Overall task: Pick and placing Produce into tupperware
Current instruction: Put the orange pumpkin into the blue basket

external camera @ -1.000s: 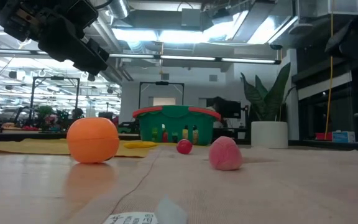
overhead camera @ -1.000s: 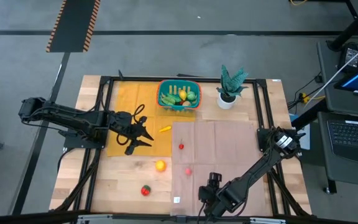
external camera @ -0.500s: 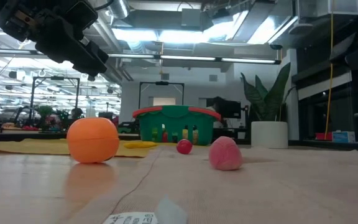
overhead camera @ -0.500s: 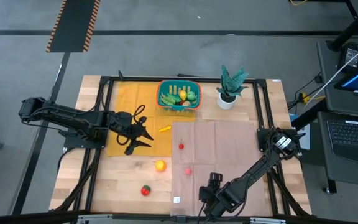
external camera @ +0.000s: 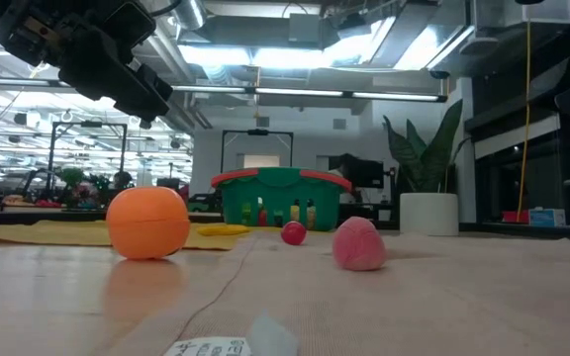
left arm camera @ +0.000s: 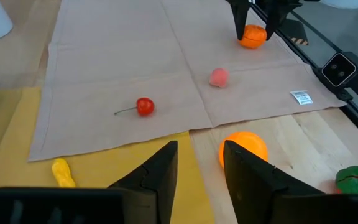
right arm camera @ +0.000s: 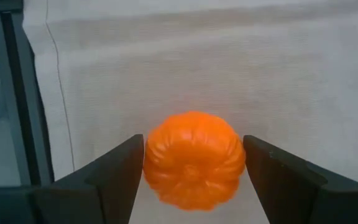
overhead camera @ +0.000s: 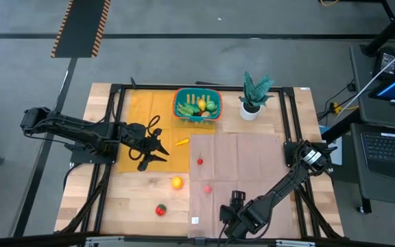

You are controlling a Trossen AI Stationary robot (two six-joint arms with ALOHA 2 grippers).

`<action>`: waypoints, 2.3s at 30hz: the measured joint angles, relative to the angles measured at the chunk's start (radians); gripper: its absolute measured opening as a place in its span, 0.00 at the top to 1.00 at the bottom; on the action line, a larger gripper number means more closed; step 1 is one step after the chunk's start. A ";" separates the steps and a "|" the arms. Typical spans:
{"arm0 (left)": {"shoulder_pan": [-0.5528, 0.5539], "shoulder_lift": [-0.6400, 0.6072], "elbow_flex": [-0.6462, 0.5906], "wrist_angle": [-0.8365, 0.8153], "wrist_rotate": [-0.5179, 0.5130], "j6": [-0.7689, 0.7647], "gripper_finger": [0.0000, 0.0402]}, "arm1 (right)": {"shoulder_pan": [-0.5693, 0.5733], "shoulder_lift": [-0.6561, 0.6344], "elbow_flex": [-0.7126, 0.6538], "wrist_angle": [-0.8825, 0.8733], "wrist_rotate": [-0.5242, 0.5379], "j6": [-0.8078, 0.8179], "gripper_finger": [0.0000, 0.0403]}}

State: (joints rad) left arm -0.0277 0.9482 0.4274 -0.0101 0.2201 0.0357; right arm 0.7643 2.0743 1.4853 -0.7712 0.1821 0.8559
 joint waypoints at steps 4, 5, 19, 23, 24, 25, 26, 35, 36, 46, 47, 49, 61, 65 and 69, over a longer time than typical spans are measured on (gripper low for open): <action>0.000 0.000 0.000 0.000 0.000 0.000 0.71 | -0.003 0.000 0.000 -0.001 0.000 -0.002 0.32; 0.000 0.000 0.000 0.000 0.000 0.000 0.72 | -0.004 0.000 0.000 -0.002 0.000 -0.002 0.32; 0.000 0.000 0.000 0.000 0.000 0.001 0.75 | -0.016 0.022 -0.033 0.004 -0.061 0.002 0.32; 0.000 0.000 0.000 0.000 -0.017 0.001 0.77 | -0.016 0.023 -0.031 0.004 -0.061 0.001 0.32; 0.000 0.000 0.000 0.000 -0.027 0.001 0.77 | -0.016 0.023 -0.031 0.004 -0.061 0.002 0.32; 0.000 0.000 0.000 0.000 -0.036 0.001 0.77 | -0.016 0.023 -0.031 0.004 -0.061 0.002 0.32; 0.000 0.000 0.000 0.000 -0.044 0.002 0.78 | -0.016 0.023 -0.031 0.004 -0.061 0.002 0.32; 0.000 0.000 0.000 -0.001 -0.054 0.002 0.81 | -0.016 0.024 -0.030 0.005 -0.061 0.003 0.32; 0.000 0.000 0.000 -0.001 -0.054 0.002 0.81 | -0.016 0.024 -0.030 0.005 -0.061 0.003 0.32; 0.000 0.000 0.000 -0.001 -0.054 0.001 0.85 | -0.029 0.024 -0.029 0.008 -0.075 0.030 0.38; 0.000 0.000 0.000 -0.001 -0.054 0.001 0.85 | -0.030 0.024 -0.029 0.008 -0.076 0.030 0.38; 0.000 0.000 0.000 -0.001 -0.054 0.001 0.86 | -0.031 0.024 -0.029 0.008 -0.077 0.031 0.38; 0.000 0.000 0.000 -0.001 -0.055 0.001 0.92 | -0.059 0.028 0.025 -0.016 -0.083 0.028 0.38; 0.000 0.000 0.000 -0.001 -0.055 0.001 0.93 | -0.073 0.028 0.074 -0.083 -0.082 0.022 0.38; 0.000 0.000 0.000 -0.001 -0.055 0.001 0.95 | -0.076 0.028 0.154 -0.205 -0.046 0.016 0.38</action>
State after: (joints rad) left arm -0.0277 0.9482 0.4274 -0.0113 0.1654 0.0368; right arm 0.6888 2.1021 1.6391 -0.9766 0.1357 0.8720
